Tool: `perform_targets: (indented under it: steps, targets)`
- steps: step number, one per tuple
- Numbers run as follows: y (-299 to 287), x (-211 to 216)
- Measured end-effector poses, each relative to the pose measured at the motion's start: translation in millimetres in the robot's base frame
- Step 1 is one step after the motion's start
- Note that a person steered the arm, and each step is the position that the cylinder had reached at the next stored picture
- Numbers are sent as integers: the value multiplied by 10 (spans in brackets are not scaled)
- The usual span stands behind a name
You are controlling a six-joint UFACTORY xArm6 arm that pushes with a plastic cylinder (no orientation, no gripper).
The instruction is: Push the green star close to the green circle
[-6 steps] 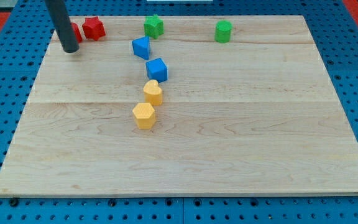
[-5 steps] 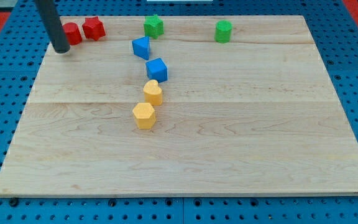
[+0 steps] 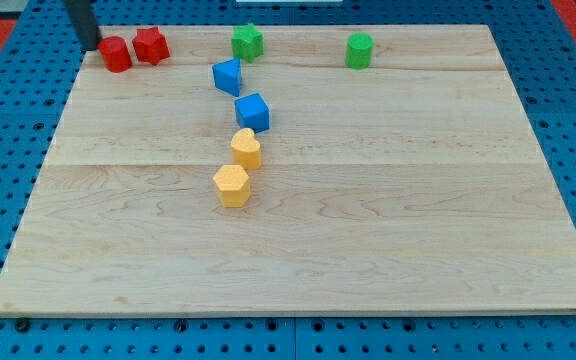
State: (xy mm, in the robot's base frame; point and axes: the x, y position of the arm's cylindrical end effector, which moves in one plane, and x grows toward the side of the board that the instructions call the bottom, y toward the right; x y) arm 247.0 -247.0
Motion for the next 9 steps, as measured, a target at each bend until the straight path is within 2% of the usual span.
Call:
perform_targets:
  steps: [1, 2, 3, 4, 5, 6, 7, 8, 9]
  targets:
    - [414, 419]
    - [187, 1021]
    - [933, 679]
    - [1112, 209]
    - [1764, 58]
    - [1445, -228]
    - [1321, -233]
    - [1349, -552]
    - [1984, -466]
